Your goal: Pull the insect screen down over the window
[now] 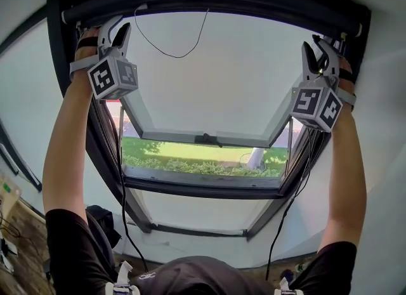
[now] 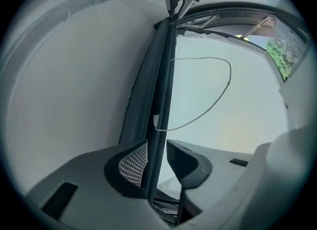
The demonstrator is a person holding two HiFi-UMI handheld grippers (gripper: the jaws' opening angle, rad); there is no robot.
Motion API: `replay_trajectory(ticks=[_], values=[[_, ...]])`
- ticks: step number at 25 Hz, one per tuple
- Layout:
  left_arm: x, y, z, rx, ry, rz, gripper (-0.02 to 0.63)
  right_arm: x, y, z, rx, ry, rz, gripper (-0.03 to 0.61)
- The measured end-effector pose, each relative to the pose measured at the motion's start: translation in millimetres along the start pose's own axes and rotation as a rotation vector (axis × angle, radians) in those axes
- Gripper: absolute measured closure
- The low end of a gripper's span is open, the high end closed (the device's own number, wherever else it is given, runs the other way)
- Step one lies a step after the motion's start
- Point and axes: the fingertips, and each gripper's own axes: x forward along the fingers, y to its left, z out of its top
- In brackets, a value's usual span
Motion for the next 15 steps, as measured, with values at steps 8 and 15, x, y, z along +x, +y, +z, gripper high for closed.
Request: replay_trajectory(ticks=[8,15], values=[[31,-7,-28,0.114,0.095,-0.127,0.477,37,-7,-14,-0.051,0.094,0.07,0.46],[38,-13,-30,0.158,0.119,-0.191,0.476,53,2,-17,-0.07,0.136,0.158,0.453]])
